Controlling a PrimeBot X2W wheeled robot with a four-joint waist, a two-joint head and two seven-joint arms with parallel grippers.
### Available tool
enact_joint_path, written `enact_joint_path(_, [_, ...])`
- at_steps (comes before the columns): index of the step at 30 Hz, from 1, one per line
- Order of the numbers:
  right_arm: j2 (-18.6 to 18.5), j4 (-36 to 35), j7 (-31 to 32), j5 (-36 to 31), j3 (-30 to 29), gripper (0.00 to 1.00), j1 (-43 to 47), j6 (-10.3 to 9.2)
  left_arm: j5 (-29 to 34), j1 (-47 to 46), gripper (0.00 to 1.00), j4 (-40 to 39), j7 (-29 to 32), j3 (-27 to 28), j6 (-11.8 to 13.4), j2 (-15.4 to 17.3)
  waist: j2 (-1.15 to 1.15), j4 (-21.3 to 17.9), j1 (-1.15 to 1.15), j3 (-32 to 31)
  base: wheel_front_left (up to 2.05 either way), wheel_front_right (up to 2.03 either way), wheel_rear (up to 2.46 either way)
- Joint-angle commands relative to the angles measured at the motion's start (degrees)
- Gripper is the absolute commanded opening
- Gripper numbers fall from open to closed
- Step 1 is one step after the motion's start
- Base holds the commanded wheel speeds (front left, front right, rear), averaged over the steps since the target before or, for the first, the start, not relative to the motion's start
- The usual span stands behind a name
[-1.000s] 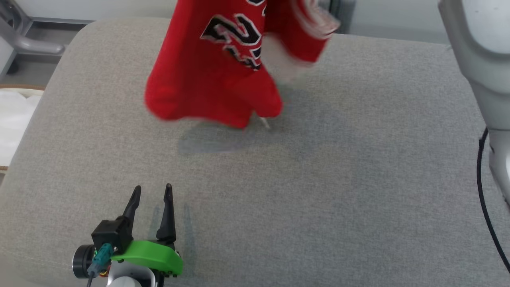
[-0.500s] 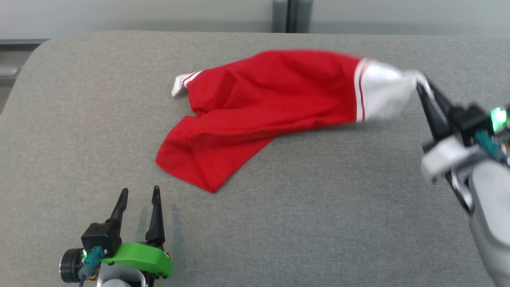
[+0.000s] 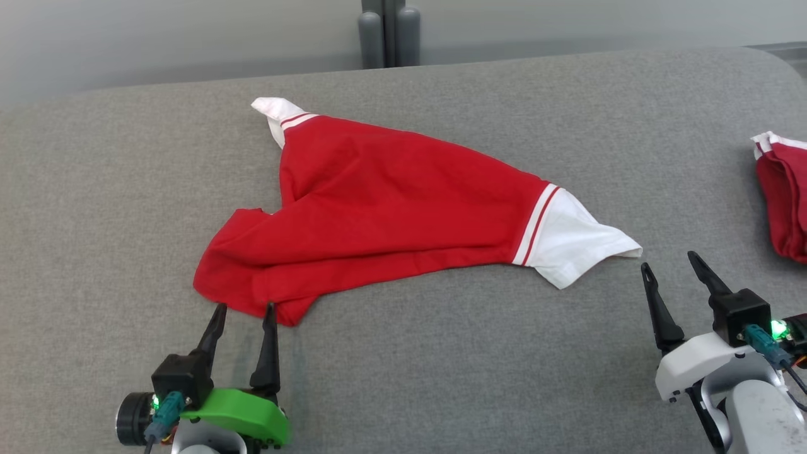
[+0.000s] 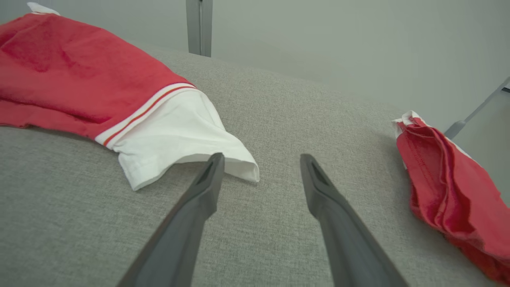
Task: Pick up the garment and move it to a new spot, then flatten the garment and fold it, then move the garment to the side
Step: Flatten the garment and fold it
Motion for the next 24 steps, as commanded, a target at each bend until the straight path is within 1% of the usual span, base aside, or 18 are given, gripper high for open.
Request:
enact_joint_path(1, [0.6, -0.8, -0.1, -0.3, -0.4, 1.00, 0.6, -0.09, -0.5, -0.4, 1.00, 0.6, 0.0, -0.5, -0.3, 0.1, 0.00, -1.0, 0.00, 0.2, 0.00, 0.00, 0.00])
enact_joint_path(7, [3.2, -3.2, -0.1, -1.5, -0.2, 1.00, -1.2, -0.09, -1.6, -3.0, 1.00, 3.1, 0.0, -1.0, -0.4, 0.2, 0.00, -2.6, 0.00, 2.5, 0.00, 0.00, 0.00])
enact_joint_path(11, [4.2, -4.1, -0.1, -1.8, 0.3, 1.00, -2.5, -0.09, -2.3, -4.8, 1.00, 5.3, 0.0, -0.5, -0.4, 0.2, 0.00, -3.2, 0.00, 4.1, 0.00, 0.00, 0.00])
enact_joint_path(19, [5.2, -4.6, -0.1, -2.1, 0.8, 1.00, -3.9, -0.09, -4.5, -6.9, 1.00, 8.4, 0.0, 0.4, -0.4, 0.2, 0.00, -3.9, 0.00, 5.6, 0.00, 0.00, 0.00])
enact_joint_path(23, [5.5, -4.4, -0.1, -2.0, 0.8, 1.00, -3.9, -0.09, -6.1, -7.6, 1.00, 9.1, 0.0, -0.2, -0.4, 0.2, 0.00, -4.0, 0.00, 5.8, 0.00, 0.00, 0.00])
enact_joint_path(24, [5.6, -4.4, -0.1, -2.0, 0.9, 1.00, -3.9, -0.09, -6.5, -7.6, 0.93, 9.1, 0.0, -0.2, -0.4, 0.2, 0.00, -4.0, 0.00, 5.8, 0.00, 0.00, 0.00])
